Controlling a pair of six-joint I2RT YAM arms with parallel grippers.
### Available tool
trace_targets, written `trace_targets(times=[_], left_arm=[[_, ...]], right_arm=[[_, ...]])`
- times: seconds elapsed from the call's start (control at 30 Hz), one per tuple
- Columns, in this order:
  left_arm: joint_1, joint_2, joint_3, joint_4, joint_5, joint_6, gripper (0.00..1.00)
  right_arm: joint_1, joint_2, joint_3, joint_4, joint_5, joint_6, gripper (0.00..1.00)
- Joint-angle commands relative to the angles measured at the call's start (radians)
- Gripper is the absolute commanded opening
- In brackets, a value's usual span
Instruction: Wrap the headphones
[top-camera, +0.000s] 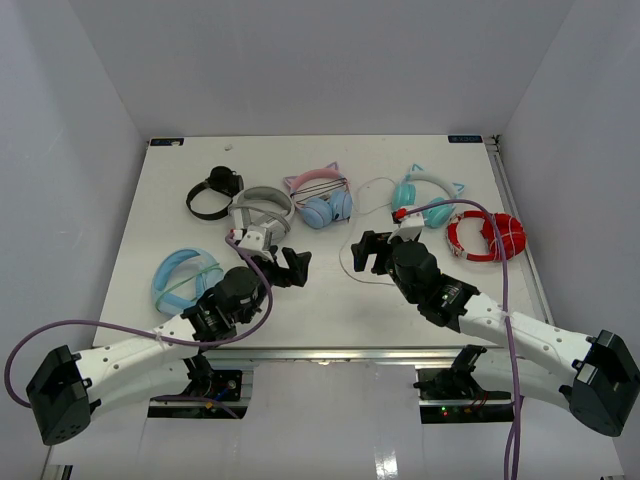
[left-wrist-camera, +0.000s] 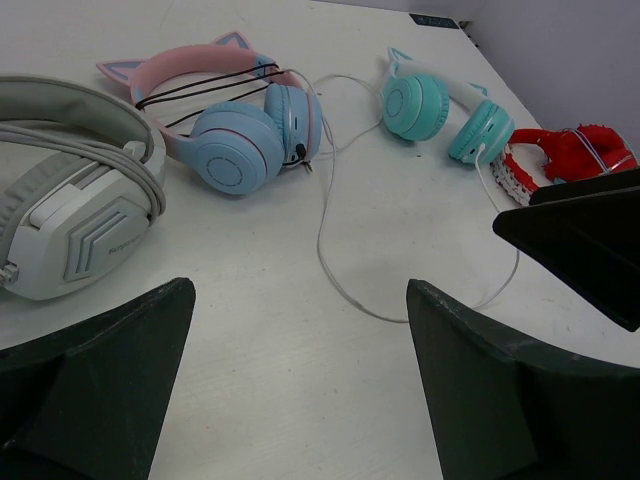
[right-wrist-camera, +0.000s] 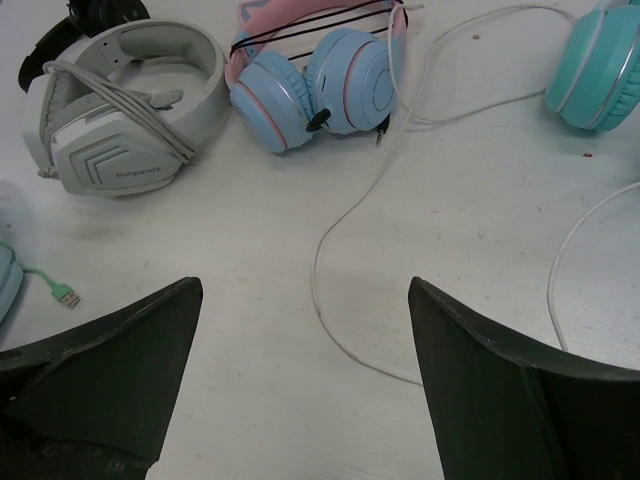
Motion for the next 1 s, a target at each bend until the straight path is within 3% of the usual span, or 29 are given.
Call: trace_targets(times=[0.0, 0.13, 0.3, 0.43, 0.5, 0.67, 0.97], left_arm=[[0.001, -0.039, -0.01, -0.001, -0.015, -0.008, 0.98], [0.001, -0.054, -0.03, 0.012, -0.045, -0.006, 0.98], [0.001, -0.051, -0.032, 0.011, -0.066, -0.006, 0.98], [0.001, -0.041, -0.037, 0.023, -0.064, -0.002, 0.98], [0.001, -0.032, -0.033, 0.027, -0.058, 0.004, 0.98], [0.001, -0.022, -0.02, 0.013, -0.043, -0.002, 0.98], [0.001, -0.033, -0.028, 0.022, -0.037, -0.006, 0.98]], right_arm=[[0.001, -0.011, 0.025, 0.025, 0.036, -0.003, 0.9], [0.002, 0.021, 0.093, -0.034, 0.09, -0.023, 0.9], [-0.003, 0.093, 0.301, -0.199, 0.15, -0.095, 0.92], [-0.086, 0.187, 0.471, -0.313, 0.263, -0.15, 0.93], [-0.19, 0.235, 0.521, -0.348, 0.156, -0.14, 0.94], [-0.413, 0.317, 0.577, -0.37, 0.061, -0.11, 0.97], [-0.603, 0.466, 0.603, -0.372, -0.053, -0.058, 1.0]])
